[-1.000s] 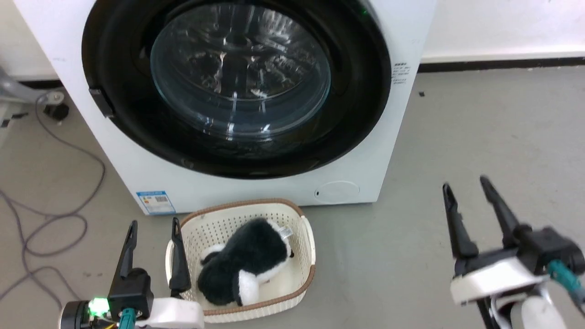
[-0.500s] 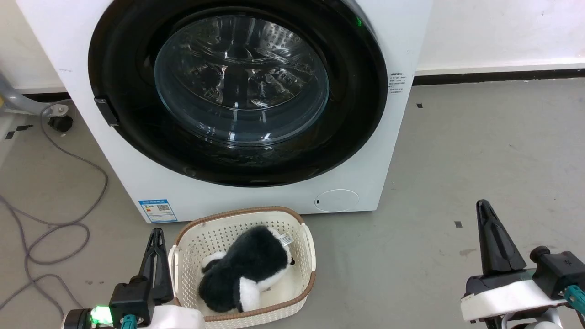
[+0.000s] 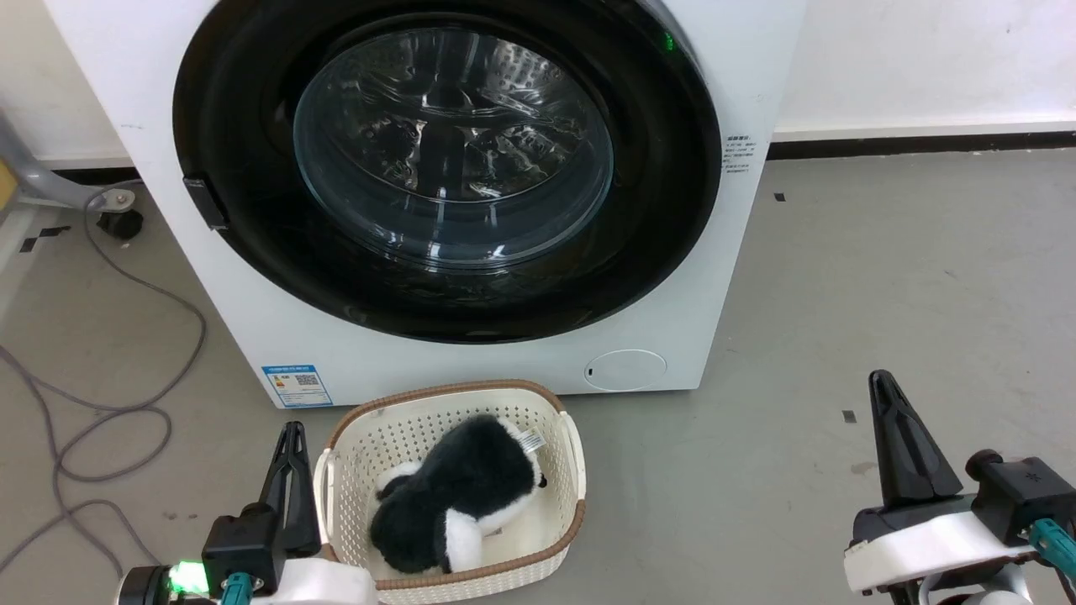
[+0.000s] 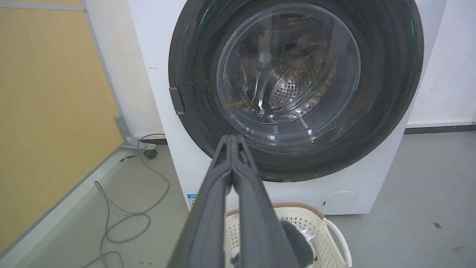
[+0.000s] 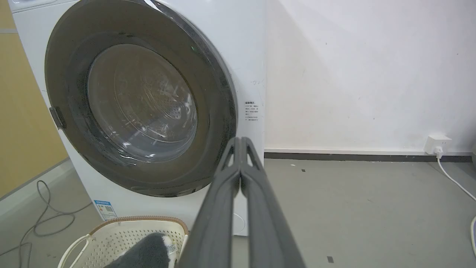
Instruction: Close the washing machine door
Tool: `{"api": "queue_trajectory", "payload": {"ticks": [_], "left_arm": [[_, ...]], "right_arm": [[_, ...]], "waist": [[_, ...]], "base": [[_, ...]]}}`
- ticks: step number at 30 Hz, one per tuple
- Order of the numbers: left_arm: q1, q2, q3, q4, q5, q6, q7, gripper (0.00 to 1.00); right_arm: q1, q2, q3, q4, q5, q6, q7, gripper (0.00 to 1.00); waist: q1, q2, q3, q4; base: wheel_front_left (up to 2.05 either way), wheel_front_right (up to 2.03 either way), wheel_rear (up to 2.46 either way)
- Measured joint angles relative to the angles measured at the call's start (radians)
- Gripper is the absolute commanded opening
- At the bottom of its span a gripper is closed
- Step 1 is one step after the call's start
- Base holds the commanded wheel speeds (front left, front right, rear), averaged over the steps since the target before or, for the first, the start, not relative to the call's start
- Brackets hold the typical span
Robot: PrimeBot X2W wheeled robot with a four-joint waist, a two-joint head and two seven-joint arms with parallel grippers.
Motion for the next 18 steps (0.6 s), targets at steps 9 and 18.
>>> {"api": "queue_trajectory", "payload": {"ticks": [9, 18], "left_arm": [[-0.001, -0.002, 0.003, -0.003, 0.000, -0.016, 0.018, 0.00], [-0.003, -0.004, 0.007, -0.006, 0.000, -0.027, 0.040, 0.00]], "right_arm": [[0.000, 0.000, 0.003, -0.005, -0.007, 0.000, 0.018, 0.00], [0.000, 0.000, 0.008, -0.011, -0.016, 0.000, 0.042, 0.00]], "waist": [[0.0000, 0.0000, -0.001, 0.006], [0.0000, 0.0000, -0.002, 0.014]], "base": [[0.00, 0.00, 0.00], [0.00, 0.00, 0.00]]}}
